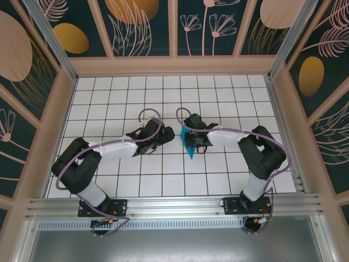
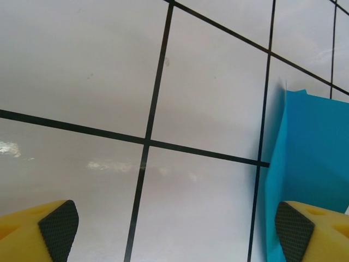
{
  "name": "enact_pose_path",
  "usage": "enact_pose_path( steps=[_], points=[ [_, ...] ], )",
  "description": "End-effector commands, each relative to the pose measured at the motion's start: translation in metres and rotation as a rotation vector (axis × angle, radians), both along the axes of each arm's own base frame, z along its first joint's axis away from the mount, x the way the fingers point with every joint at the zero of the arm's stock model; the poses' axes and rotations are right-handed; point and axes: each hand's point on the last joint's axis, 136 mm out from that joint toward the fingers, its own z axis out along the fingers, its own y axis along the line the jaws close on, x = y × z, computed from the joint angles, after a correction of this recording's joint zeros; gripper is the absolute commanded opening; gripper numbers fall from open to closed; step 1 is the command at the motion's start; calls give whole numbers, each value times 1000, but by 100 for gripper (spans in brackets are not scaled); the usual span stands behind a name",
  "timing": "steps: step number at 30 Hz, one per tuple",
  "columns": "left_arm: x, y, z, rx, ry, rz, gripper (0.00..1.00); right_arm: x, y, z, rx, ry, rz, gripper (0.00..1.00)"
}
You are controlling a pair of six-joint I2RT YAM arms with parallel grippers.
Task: Fold a paper plane with a square sheet of paper (pick it up from the middle)
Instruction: Move a paper plane to the center of the table.
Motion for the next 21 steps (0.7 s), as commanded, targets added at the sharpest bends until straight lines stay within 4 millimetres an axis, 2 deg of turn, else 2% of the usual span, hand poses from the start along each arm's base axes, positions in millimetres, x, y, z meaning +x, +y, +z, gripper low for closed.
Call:
enact_pose_path(
  steps=[1, 7, 11, 16, 21],
  points=[
    [5, 5, 1, 37, -3, 12, 97, 3, 4, 1, 3, 8, -17, 20],
    [4, 9, -1, 56, 5, 20, 99, 5, 1, 0, -15, 6, -30, 10],
    [4, 16, -2, 84, 9, 39, 99, 15, 1, 7, -35, -22, -33, 8],
    [2, 30, -2, 124, 13, 67, 99, 47, 9, 18, -50, -70, -33, 8],
    [-1, 38, -2, 140, 12, 83, 99, 81, 17, 14, -68, -80, -30, 8]
  ],
)
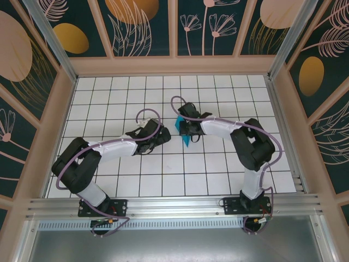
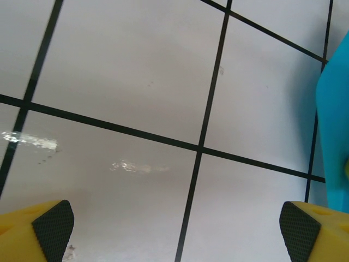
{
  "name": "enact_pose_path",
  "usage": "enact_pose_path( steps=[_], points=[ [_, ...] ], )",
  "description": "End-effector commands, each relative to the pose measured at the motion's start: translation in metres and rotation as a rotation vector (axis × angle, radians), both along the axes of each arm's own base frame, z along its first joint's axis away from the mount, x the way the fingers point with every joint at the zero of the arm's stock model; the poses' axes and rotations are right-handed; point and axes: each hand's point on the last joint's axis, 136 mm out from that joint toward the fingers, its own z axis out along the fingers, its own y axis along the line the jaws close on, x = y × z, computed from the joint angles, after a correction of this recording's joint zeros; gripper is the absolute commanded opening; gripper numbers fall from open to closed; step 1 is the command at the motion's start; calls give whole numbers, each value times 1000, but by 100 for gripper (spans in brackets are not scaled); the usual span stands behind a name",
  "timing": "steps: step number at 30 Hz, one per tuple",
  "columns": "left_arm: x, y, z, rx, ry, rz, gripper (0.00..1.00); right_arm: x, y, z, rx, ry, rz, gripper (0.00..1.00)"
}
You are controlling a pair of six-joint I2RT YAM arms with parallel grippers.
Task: Fold a paper plane with a square sheet of paper (pick it up from the middle)
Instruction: Move a paper plane to the center of the table, then reset both arms
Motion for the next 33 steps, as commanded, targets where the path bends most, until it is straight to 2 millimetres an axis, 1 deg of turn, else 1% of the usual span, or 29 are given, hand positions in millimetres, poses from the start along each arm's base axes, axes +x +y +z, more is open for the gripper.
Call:
enact_pose_path(
  steps=[1, 4, 7, 10, 15, 17, 18, 20, 23, 27, 28, 29, 30, 31, 33],
  points=[
    [-1, 13, 6, 36, -11, 25, 99, 20, -5, -8, -59, 7, 3, 8],
    [-2, 15, 4, 42, -8, 24, 99, 38, -2, -13, -73, 23, 4, 9],
    [-2, 15, 3, 44, -5, 23, 99, 47, -1, -18, -87, 37, -1, 9],
    [-2, 14, 1, 45, -1, 22, 98, 50, -1, -22, -92, 52, -6, 10],
    [-1, 14, 1, 46, -2, 21, 99, 47, 0, -28, -87, 76, -3, 12],
    [1, 15, 4, 49, -10, 26, 99, 47, 1, -26, -83, 76, -8, 12],
    [2, 15, 6, 52, -16, 29, 99, 49, 1, -23, -80, 70, -11, 13],
    [6, 17, 12, 63, -32, 36, 99, 54, 4, -8, -70, 47, -15, 16],
    [18, 19, 29, 72, -71, 37, 99, 63, 7, 29, -42, -12, -27, 26],
    [38, 25, 66, 110, -173, 51, 98, 73, 3, 95, 19, -142, -67, 45],
    [43, 31, 74, 135, -194, 58, 99, 74, -1, 112, 34, -178, -79, 50],
    [47, 35, 82, 153, -216, 66, 99, 74, -7, 125, 40, -209, -95, 54],
    [55, 40, 96, 166, -251, 79, 98, 75, -16, 139, 47, -245, -119, 58],
    [61, 48, 105, 186, -273, 94, 98, 76, -27, 153, 53, -287, -148, 61],
    [70, 67, 118, 226, -316, 125, 99, 75, -51, 172, 46, -358, -204, 68]
  ],
)
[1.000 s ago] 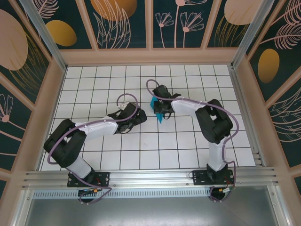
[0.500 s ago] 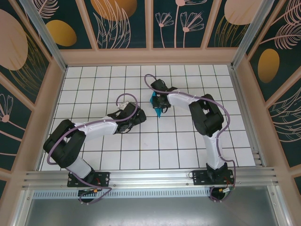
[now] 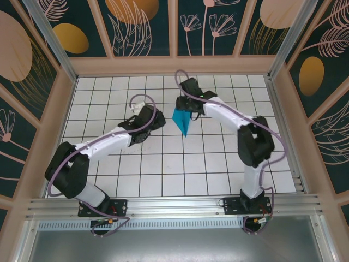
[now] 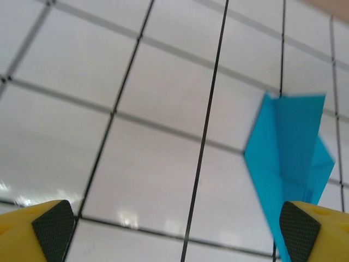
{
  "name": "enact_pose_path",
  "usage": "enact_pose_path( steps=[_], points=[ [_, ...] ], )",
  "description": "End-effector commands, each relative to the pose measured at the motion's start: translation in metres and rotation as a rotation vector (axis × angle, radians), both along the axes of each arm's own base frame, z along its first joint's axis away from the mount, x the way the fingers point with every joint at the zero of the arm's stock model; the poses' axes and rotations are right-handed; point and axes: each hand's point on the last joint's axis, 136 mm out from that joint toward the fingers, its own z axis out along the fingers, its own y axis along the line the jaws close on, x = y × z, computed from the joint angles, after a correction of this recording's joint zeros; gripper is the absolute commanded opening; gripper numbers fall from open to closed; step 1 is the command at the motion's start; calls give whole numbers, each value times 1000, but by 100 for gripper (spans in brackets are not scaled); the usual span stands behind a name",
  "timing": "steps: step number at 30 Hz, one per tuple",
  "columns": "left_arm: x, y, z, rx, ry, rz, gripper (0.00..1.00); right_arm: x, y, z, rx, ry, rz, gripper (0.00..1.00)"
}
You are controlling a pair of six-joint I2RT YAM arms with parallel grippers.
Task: Fold a paper plane with a square sheet of paper (pick it up from the middle)
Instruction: Reset both arms
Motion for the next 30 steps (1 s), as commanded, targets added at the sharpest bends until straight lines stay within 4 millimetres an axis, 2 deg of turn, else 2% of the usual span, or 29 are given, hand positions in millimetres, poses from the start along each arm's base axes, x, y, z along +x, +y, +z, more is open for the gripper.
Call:
enact_pose_path(
  steps=[1, 3, 5, 8, 11, 15, 18, 21, 25, 30],
  points=[
    [16, 43, 37, 128, -109, 71, 98, 7, -61, 54, -13, -171, -158, 71],
    [23, 64, 49, 157, -167, 97, 98, 3, -98, 68, -34, -248, -229, 79],
    [20, 94, 47, 199, -193, 161, 98, -5, -132, 77, -66, -304, -300, 96],
    [9, 153, 51, 294, -235, 355, 98, -17, -178, 83, -92, -360, -392, 99],
    [-10, 202, 47, 417, -264, 506, 99, -27, -225, 70, -131, -390, -505, 99],
    [-28, 237, 28, 503, -240, 561, 98, -40, -282, 37, -197, -399, -628, 99],
    [-32, 245, 16, 523, -244, 523, 99, -49, -306, 14, -223, -410, -653, 99],
    [-28, 238, 9, 537, -293, 419, 99, -54, -315, -2, -244, -436, -628, 99],
    [-18, 225, 2, 483, -366, 286, 99, -57, -310, -11, -226, -519, -541, 99],
    [-10, 206, 11, 463, -519, 147, 98, -53, -300, -14, -189, -599, -452, 99]
  ],
)
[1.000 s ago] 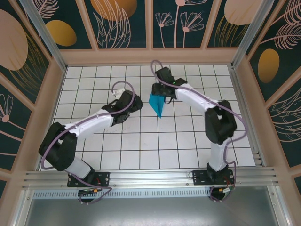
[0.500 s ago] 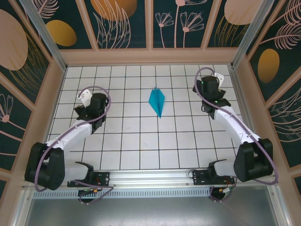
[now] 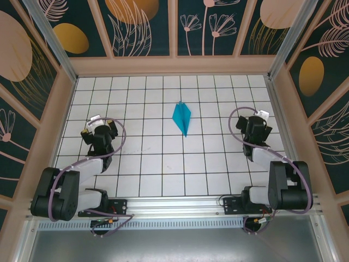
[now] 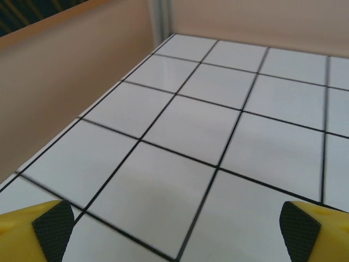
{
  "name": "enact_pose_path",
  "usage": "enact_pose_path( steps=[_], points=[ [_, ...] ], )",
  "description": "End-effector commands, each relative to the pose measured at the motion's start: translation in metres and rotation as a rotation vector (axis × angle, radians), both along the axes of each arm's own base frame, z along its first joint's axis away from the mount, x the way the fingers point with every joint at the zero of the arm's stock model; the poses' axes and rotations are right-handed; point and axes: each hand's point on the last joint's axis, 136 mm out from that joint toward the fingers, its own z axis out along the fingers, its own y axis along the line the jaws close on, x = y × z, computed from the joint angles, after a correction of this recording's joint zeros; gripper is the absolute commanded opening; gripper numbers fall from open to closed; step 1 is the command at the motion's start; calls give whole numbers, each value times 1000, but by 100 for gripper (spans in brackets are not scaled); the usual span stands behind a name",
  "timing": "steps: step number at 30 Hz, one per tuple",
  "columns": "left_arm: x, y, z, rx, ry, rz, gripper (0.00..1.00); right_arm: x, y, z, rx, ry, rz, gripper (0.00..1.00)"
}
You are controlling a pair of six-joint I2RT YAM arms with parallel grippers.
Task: Fold a paper plane with a square sheet of paper (pick it up from the middle)
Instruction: Reset both arms
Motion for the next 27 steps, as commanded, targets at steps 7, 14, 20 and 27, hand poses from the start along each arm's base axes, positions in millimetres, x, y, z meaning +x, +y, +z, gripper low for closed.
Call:
enact_pose_path(
  steps=[7, 14, 20, 27],
  points=[
    [27, -29, 40, 53, -232, -270, 99, 23, 18, 32, 28, -253, 189, 99],
    [25, -29, 27, 24, -256, -321, 99, 22, 30, 15, 25, -271, 266, 99],
    [29, -25, 21, 0, -246, -325, 98, 23, 40, 14, 11, -271, 309, 99],
    [28, -13, 21, -8, -250, -248, 99, 23, 40, 13, 10, -268, 309, 99]
  ],
)
